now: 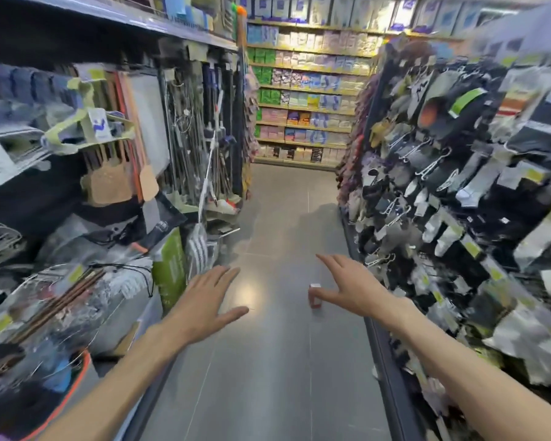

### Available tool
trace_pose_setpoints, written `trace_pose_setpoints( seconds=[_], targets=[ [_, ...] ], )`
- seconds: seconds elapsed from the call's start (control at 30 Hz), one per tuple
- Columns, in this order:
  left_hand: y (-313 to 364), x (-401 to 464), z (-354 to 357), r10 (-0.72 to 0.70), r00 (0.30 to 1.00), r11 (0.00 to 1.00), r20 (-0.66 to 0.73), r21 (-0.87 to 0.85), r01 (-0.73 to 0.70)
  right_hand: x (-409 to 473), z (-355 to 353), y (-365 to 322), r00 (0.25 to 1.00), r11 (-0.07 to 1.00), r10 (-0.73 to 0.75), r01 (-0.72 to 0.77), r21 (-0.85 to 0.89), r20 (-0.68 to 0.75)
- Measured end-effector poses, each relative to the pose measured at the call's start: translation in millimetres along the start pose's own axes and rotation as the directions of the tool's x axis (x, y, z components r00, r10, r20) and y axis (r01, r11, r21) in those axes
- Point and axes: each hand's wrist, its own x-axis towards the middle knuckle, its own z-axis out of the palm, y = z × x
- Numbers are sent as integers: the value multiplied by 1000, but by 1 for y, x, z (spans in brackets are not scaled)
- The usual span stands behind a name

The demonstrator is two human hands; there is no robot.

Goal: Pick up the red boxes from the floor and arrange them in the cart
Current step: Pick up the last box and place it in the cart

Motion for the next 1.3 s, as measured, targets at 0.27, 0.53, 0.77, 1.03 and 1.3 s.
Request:
trace_pose_setpoints(
  seconds=[0.27,0.53,0.77,1.03,1.3],
  targets=[
    [-61,203,9,163,986,986,37,22,-164,127,9,85,983,983,181,-180,17,-29],
    [-85,397,65,286,953,958,97,-14,-286,231,33,192,946,946,322,-320,61,-44],
    [-97,570,145,323,939,946,122,-15,-324,345,78,313,922,916,383,-373,145,-49],
    [-110,722,226,359,911,933,205,-106,-344,454,128,425,894,878,440,-448,166,85],
    [-143,854,338,432,853,900,293,-201,-387,533,215,506,828,813,541,-559,160,146]
  ],
)
